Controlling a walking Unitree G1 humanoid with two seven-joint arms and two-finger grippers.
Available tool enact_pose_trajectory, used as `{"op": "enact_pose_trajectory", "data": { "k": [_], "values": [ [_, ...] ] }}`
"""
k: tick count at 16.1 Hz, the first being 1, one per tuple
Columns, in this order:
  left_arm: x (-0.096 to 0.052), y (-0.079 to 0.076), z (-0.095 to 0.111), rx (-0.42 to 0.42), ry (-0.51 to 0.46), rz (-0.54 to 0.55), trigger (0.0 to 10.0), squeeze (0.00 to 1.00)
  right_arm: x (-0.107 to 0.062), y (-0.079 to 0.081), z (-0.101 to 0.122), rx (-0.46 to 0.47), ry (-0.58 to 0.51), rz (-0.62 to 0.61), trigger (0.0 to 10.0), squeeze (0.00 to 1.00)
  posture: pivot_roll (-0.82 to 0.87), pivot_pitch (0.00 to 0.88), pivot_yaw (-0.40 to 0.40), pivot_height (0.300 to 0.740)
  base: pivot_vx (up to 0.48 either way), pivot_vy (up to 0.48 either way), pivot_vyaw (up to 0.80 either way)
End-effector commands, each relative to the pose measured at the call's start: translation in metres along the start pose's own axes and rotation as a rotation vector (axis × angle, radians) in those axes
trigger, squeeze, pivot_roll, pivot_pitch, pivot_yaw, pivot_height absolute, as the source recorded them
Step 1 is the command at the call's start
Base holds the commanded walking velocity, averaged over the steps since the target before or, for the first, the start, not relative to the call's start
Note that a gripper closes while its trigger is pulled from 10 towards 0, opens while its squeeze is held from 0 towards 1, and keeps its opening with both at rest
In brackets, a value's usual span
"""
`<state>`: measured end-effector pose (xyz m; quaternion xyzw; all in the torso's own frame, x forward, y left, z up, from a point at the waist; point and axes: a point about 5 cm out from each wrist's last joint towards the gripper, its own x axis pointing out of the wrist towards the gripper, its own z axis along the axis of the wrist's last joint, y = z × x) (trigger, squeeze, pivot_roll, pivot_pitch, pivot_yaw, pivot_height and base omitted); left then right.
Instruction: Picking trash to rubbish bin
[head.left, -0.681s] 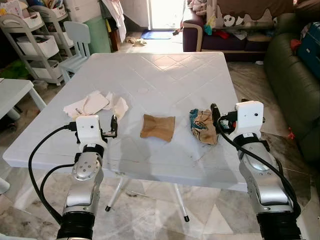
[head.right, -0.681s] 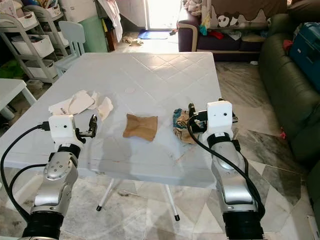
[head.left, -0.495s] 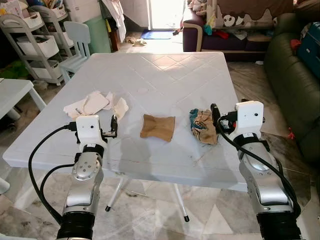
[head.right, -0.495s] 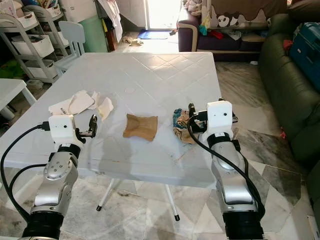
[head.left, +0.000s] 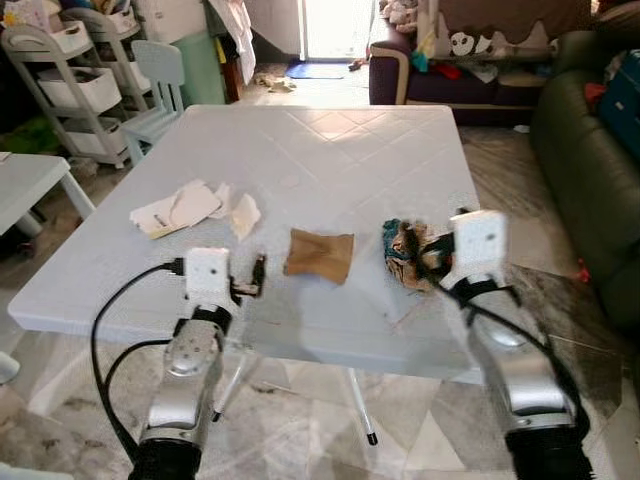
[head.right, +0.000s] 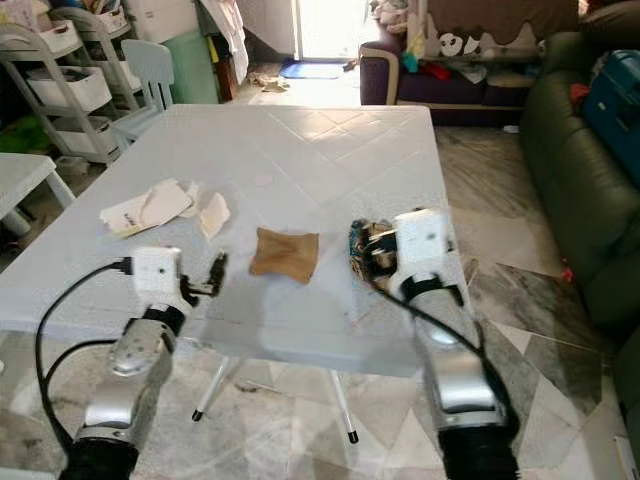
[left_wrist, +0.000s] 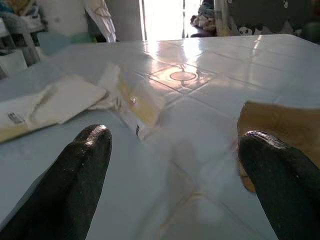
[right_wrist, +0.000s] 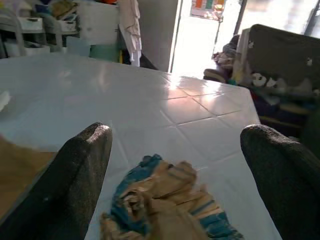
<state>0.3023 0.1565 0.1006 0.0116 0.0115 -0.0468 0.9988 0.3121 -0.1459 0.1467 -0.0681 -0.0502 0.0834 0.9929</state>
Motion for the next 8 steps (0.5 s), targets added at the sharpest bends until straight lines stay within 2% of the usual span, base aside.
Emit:
{"op": "enact_pose_trajectory", "data": {
  "k": [1, 4, 8],
  "values": [
    [0.0011, 0.0043, 0.0061, 0.0, -0.022, 0.01, 10.0, 0.0, 0.0, -0.0006, 0.001, 0.004, -0.001, 0.005, 10.0, 0.0, -0.1, 0.0, 0.036, 0.74, 0.0, 0.0, 0.0],
    [0.0019, 0.0036, 0.0075, -0.002, -0.027, -0.001, 10.0, 0.0, 0.0001, -0.0008, 0.0018, -0.006, -0.006, 0.013, 10.0, 0.0, -0.1, 0.0, 0.038, 0.74, 0.0, 0.0, 0.0],
    [-0.0004, 0.0011, 0.0059, 0.016, -0.027, -0.023, 10.0, 0.0, 0.0002, 0.0028, 0.0008, -0.02, -0.005, 0.026, 10.0, 0.0, -0.1, 0.0, 0.038, 0.74, 0.0, 0.0, 0.75]
  ]
}}
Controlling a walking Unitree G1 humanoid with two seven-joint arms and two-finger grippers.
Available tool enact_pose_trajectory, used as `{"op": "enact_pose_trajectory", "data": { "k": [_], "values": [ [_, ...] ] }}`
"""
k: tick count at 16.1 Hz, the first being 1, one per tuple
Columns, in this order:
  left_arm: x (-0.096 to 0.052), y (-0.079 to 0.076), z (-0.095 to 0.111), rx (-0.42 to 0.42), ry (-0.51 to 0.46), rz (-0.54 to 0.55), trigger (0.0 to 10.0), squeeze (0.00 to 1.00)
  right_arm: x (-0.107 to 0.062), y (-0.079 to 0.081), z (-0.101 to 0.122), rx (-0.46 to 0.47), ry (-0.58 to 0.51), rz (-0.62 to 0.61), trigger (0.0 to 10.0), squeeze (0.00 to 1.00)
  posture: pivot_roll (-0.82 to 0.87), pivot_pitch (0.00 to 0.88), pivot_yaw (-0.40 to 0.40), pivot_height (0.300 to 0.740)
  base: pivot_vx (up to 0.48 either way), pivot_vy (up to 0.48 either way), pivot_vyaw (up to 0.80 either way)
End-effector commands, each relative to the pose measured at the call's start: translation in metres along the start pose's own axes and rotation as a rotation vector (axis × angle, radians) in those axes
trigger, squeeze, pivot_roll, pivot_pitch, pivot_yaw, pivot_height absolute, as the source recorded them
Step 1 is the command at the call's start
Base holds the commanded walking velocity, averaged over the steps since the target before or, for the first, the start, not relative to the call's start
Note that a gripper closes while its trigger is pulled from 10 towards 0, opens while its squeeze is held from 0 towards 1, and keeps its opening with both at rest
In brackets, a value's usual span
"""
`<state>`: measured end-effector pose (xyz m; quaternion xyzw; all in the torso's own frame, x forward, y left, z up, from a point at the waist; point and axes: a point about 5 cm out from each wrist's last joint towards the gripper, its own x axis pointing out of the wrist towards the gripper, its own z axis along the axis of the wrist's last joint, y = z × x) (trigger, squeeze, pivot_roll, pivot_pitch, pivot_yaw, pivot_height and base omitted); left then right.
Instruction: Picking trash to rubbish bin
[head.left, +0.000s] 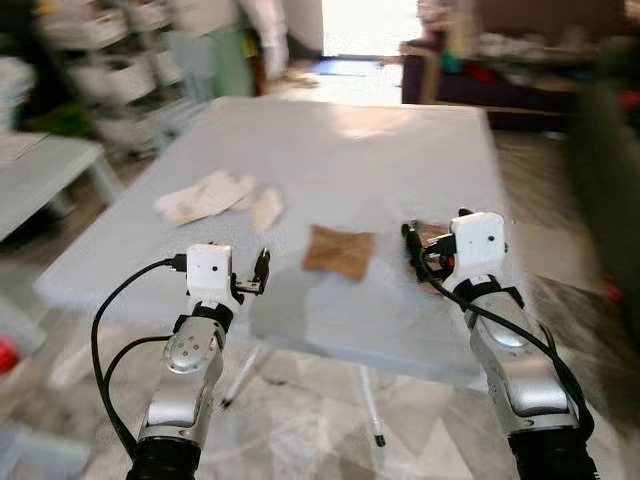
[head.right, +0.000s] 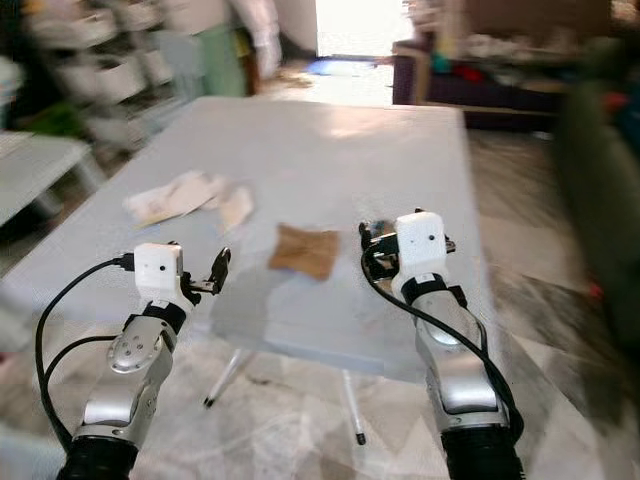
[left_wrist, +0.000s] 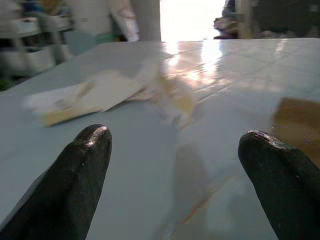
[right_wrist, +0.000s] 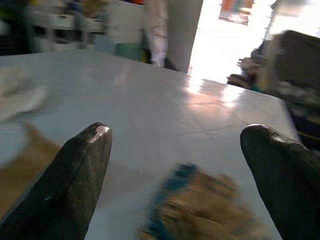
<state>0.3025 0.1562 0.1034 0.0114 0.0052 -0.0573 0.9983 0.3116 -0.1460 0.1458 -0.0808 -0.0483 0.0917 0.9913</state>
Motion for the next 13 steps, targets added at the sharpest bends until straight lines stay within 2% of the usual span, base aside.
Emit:
{"op": "enact_pose_trajectory", "data": {
  "k": [1, 3, 13],
  "values": [
    [-0.0021, 0.0014, 0.0019, 0.019, -0.012, -0.002, 10.0, 0.0, 0.0016, 0.0032, 0.0018, 0.008, -0.009, 0.008, 10.0, 0.0, -0.09, 0.0, 0.037, 0.74, 0.0, 0.0, 0.8],
    [-0.0031, 0.0013, 0.0013, 0.022, -0.01, 0.0, 10.0, 0.0, 0.0028, 0.0033, 0.0026, 0.01, -0.011, 0.007, 10.0, 0.0, -0.09, 0.0, 0.037, 0.74, 0.0, 0.0, 0.74],
    [-0.0018, 0.0007, 0.0031, 0.037, -0.014, -0.009, 10.0, 0.0, 0.0018, 0.0091, -0.0043, 0.015, 0.021, 0.022, 10.0, 0.0, -0.09, 0.0, 0.04, 0.74, 0.0, 0.0, 0.0]
  ]
}}
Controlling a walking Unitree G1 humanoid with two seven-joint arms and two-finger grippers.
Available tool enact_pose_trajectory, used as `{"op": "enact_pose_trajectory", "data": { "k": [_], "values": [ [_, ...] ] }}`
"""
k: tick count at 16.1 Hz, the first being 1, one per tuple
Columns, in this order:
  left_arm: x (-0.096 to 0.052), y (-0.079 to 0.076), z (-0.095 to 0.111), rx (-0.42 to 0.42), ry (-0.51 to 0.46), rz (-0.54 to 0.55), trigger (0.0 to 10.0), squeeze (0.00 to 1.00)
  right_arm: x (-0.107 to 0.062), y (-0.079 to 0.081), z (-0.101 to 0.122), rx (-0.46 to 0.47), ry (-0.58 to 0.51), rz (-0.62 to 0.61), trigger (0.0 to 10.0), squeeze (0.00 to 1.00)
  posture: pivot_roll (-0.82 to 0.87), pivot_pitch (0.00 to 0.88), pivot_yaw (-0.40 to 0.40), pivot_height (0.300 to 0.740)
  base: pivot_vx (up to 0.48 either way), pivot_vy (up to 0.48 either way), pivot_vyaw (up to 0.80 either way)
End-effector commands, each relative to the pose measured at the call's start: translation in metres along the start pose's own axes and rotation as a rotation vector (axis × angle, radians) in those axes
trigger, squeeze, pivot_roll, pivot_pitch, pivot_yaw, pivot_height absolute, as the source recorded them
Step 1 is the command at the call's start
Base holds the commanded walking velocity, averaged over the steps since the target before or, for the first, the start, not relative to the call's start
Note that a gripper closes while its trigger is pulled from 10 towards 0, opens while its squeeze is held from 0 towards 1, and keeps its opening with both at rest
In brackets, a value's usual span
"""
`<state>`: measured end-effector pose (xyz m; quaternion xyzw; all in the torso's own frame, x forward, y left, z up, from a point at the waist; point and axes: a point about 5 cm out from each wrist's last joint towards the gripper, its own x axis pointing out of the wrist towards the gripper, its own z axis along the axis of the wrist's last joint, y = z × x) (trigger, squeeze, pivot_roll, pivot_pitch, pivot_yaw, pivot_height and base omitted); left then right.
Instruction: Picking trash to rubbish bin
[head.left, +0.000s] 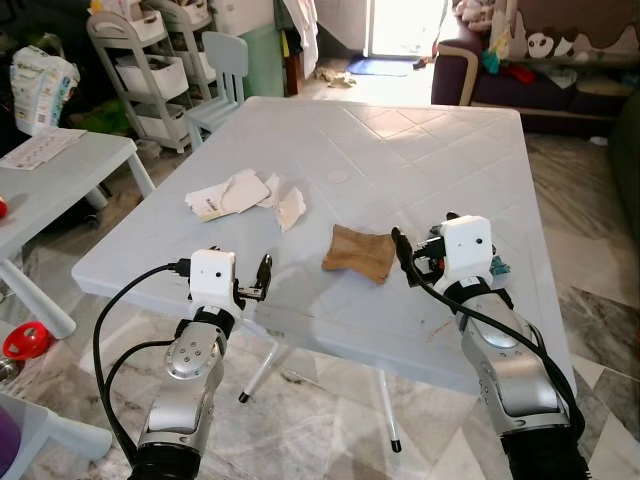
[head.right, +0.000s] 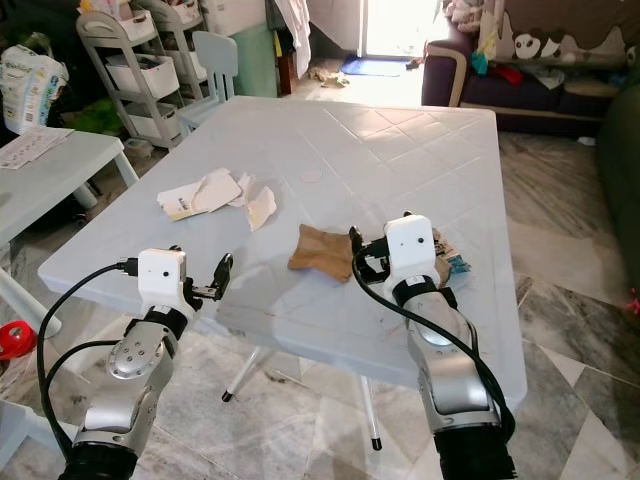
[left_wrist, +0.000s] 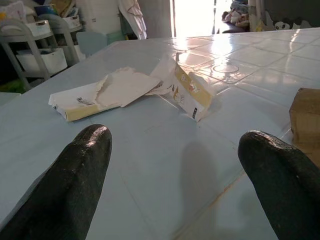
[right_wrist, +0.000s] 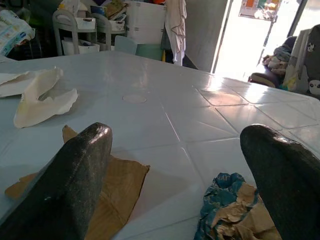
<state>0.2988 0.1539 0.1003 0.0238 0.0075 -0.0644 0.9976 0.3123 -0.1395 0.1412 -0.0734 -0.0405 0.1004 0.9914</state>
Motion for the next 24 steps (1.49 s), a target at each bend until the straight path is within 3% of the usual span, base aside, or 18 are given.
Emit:
{"op": "enact_pose_trajectory", "data": {
  "k": [1, 4, 6, 8, 13, 21, 24],
  "values": [
    [0.001, 0.004, 0.006, 0.013, -0.02, 0.006, 10.0, 0.0, 0.0, 0.002, -0.001, 0.003, 0.009, 0.001, 10.0, 0.0, -0.09, 0.0, 0.04, 0.74, 0.0, 0.0, 0.0],
    [0.002, 0.002, 0.006, 0.01, -0.019, -0.002, 10.0, 0.0, -0.002, 0.002, -0.006, 0.015, 0.025, 0.017, 10.0, 0.0, -0.09, 0.0, 0.042, 0.74, 0.0, 0.0, 0.0],
    [0.002, 0.001, 0.007, -0.007, -0.018, -0.023, 10.0, 0.0, 0.001, 0.012, -0.011, 0.033, 0.041, 0.098, 10.0, 0.0, -0.09, 0.0, 0.043, 0.74, 0.0, 0.0, 0.0],
    [-0.002, 0.0, 0.006, -0.009, -0.017, -0.037, 10.0, 0.0, 0.007, 0.022, -0.013, 0.001, 0.04, 0.193, 10.0, 0.0, -0.08, 0.0, 0.04, 0.74, 0.0, 0.0, 0.0],
    [-0.013, 0.004, 0.002, -0.003, -0.006, -0.021, 10.0, 0.0, 0.019, 0.028, -0.024, -0.066, 0.065, 0.264, 10.0, 0.0, -0.05, 0.0, 0.018, 0.74, 0.0, 0.0, 0.0],
    [-0.016, 0.002, 0.002, -0.012, -0.003, -0.012, 10.0, 0.0, 0.019, 0.045, -0.037, -0.106, 0.093, 0.426, 10.0, 0.0, -0.05, 0.0, -0.002, 0.74, 0.0, 0.0, 0.0],
    [-0.014, 0.003, 0.003, -0.014, -0.005, -0.006, 10.0, 0.0, 0.024, 0.042, -0.043, -0.23, 0.122, 0.388, 10.0, 0.0, -0.05, 0.0, -0.008, 0.74, 0.0, 0.0, 0.0]
  ]
}}
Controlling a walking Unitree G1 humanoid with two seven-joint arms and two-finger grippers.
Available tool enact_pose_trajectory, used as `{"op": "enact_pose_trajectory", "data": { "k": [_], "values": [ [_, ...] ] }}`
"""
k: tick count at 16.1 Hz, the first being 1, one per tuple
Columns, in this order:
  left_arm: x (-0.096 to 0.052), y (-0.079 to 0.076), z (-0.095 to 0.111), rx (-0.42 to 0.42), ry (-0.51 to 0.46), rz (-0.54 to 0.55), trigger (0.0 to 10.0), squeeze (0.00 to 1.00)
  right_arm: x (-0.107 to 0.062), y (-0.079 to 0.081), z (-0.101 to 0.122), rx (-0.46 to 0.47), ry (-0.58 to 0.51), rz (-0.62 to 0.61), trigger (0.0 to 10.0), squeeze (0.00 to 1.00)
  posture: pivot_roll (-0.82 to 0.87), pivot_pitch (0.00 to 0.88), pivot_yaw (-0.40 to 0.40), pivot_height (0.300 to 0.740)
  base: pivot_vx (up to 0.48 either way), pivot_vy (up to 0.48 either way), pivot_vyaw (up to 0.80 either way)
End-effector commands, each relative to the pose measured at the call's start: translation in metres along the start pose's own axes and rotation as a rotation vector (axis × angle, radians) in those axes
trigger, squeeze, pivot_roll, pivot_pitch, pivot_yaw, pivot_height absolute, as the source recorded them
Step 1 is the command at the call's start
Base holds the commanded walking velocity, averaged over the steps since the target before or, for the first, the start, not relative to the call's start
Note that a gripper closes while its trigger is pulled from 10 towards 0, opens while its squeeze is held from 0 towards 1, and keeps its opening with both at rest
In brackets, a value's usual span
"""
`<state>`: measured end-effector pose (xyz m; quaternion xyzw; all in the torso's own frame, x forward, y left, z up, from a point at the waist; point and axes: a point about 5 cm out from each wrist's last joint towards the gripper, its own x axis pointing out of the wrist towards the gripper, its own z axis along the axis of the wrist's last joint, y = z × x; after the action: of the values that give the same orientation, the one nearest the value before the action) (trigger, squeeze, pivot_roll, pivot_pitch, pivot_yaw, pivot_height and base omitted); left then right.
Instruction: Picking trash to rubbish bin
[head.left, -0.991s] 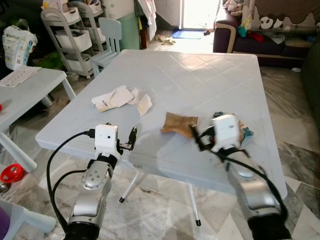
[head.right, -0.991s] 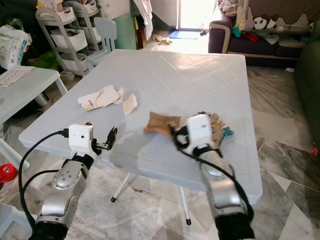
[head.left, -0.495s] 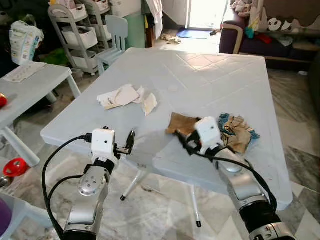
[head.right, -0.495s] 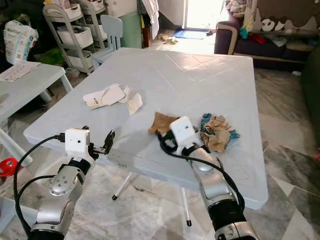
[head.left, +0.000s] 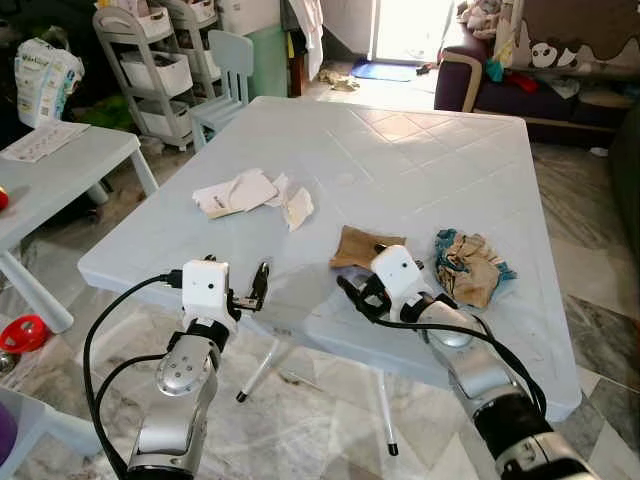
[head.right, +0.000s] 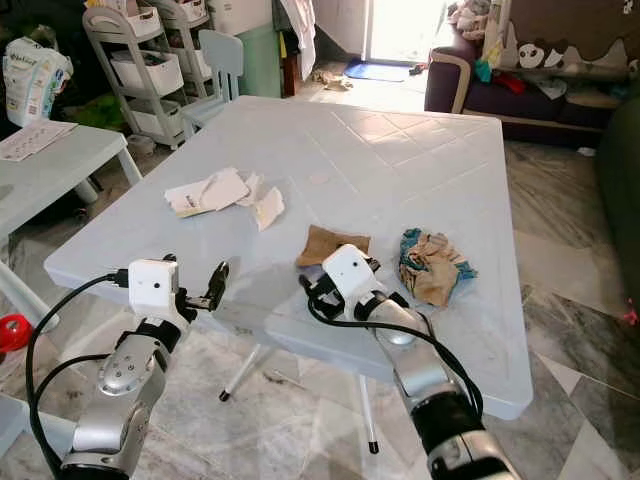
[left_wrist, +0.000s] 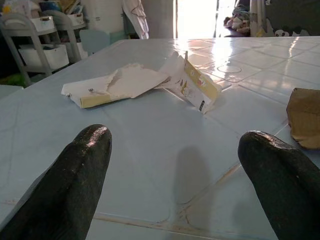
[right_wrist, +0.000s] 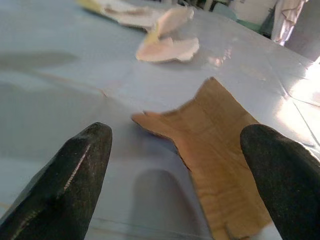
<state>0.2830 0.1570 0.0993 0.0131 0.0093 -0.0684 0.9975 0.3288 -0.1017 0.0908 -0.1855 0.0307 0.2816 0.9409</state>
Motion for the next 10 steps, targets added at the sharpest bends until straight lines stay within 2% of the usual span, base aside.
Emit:
{"op": "enact_pose_trajectory", "data": {
  "k": [1, 7, 8, 9, 10],
  "values": [
    [0.002, 0.001, 0.004, 0.006, -0.008, 0.003, 10.0, 0.0, 0.004, 0.0, 0.002, -0.038, 0.003, -0.001, 10.0, 0.0, -0.05, 0.001, -0.008, 0.74, 0.0, 0.0, 0.0],
    [0.001, 0.001, 0.004, 0.006, -0.007, 0.006, 10.0, 0.0, 0.013, -0.003, -0.011, -0.101, 0.126, -0.07, 10.0, 0.0, -0.04, 0.004, -0.012, 0.74, 0.0, 0.0, 0.0],
    [0.001, 0.001, 0.004, 0.006, -0.007, 0.008, 10.0, 0.0, 0.015, -0.004, -0.012, -0.096, 0.137, -0.085, 3.3, 0.0, -0.04, 0.005, -0.014, 0.74, 0.0, 0.0, 0.0],
    [0.001, 0.001, 0.005, 0.006, -0.007, 0.009, 10.0, 0.0, 0.015, -0.005, -0.012, -0.093, 0.141, -0.096, 0.0, 0.0, -0.04, 0.005, -0.015, 0.74, 0.0, 0.0, 0.0],
    [0.001, 0.001, 0.004, 0.006, -0.007, 0.01, 10.0, 0.0, 0.016, -0.006, -0.012, -0.092, 0.148, -0.109, 0.0, 0.0, -0.04, 0.006, -0.015, 0.74, 0.0, 0.0, 0.0]
  ]
}}
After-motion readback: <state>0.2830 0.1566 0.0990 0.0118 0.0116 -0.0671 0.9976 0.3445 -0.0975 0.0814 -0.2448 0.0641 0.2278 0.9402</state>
